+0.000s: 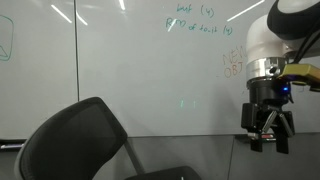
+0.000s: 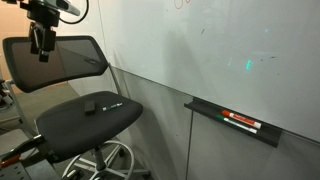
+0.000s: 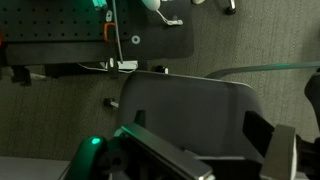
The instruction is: Use the marker from the seat to write on the whiteboard.
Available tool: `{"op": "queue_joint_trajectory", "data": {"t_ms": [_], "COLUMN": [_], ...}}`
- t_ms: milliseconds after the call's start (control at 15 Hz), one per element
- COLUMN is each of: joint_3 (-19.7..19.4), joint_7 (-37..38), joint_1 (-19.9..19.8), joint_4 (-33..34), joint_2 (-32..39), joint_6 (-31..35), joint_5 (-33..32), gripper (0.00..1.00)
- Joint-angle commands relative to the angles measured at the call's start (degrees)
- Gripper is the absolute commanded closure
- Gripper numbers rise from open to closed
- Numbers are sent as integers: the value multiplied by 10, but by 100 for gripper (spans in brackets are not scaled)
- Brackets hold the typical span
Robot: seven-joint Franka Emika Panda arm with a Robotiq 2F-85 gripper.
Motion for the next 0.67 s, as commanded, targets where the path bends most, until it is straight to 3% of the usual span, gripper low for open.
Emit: {"op": "queue_joint_trajectory", "data": {"t_ms": [0,333,600], "joint_3": [24,51,62], "joint_7": [-9,-10,11], "joint_1": [18,43,49], "joint_4": [17,37,61], "joint_2": [60,151,237], "joint_6": [81,232,356], "joint_5": [11,-1,-55], "gripper": [0,0,0]}}
